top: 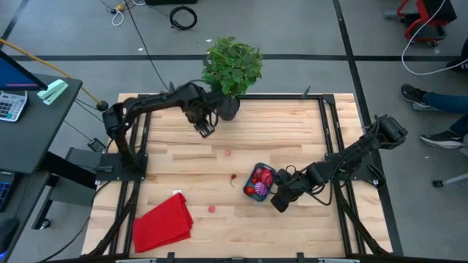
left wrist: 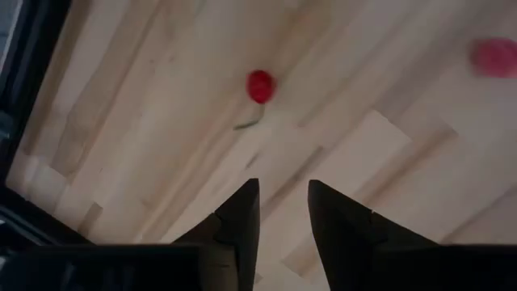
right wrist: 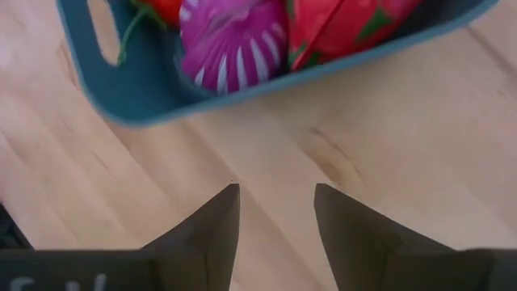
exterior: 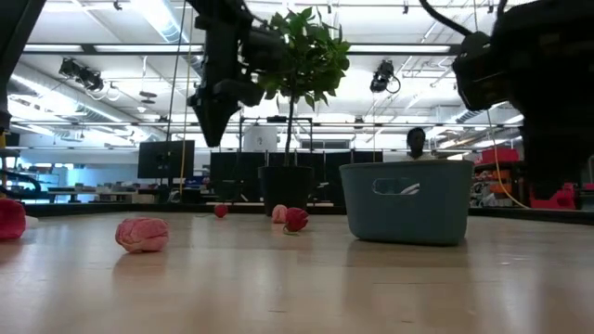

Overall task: Pick and placing Produce into tupperware
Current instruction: Put the cherry into the bin

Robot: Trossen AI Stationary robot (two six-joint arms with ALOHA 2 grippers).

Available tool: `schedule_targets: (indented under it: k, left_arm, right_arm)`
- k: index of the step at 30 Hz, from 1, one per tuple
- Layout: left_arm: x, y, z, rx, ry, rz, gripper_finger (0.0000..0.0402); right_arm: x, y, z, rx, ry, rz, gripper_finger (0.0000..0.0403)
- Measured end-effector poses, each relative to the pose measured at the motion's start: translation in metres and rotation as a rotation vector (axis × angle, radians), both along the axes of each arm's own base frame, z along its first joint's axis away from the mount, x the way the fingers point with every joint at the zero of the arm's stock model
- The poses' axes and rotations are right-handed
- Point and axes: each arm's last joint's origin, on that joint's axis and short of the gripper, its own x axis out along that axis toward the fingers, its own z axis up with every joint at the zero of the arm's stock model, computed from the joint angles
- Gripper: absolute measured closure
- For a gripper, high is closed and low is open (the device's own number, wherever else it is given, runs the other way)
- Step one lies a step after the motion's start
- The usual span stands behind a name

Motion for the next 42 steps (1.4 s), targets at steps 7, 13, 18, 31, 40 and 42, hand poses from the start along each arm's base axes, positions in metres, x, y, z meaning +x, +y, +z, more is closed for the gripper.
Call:
schedule_targets:
  k: [7,13,18,31,40,42]
  left_arm:
    - [-0.012,0.031,0.0,-0.089,-0.078,0.051,0.029]
    - [-0.007,0.037,-0.011,-0.081,-0.17,0.008,0.029]
    - [-0.008,0.03,-0.045,-0.139,-0.199,0.015,0.029]
    - [-0.026,0.029,-0.094,-0.081,-0.164,0.069,0.0285]
    - [-0.021,0.034,-0.101,-0.008,-0.258,0.085,0.0286]
    - [-0.02,0.036,-0.101,0.01,-0.265,0.087,0.0282]
  right_arm:
    - [0.006,-0.011,0.0,0.004,-0.009,-0.048,0.0233]
    - [0.008,-0.015,0.0,0.004,-0.009,-0.066,0.0233]
    - [0.009,-0.017,0.0,0.004,-0.011,-0.099,0.0233]
    - [0.009,-0.017,0.001,0.02,-0.019,-0.152,0.0233]
    - [0.009,-0.017,0.001,0.027,-0.017,-0.167,0.0233]
    - [0.009,-0.017,0.001,0.031,-0.017,-0.174,0.0233]
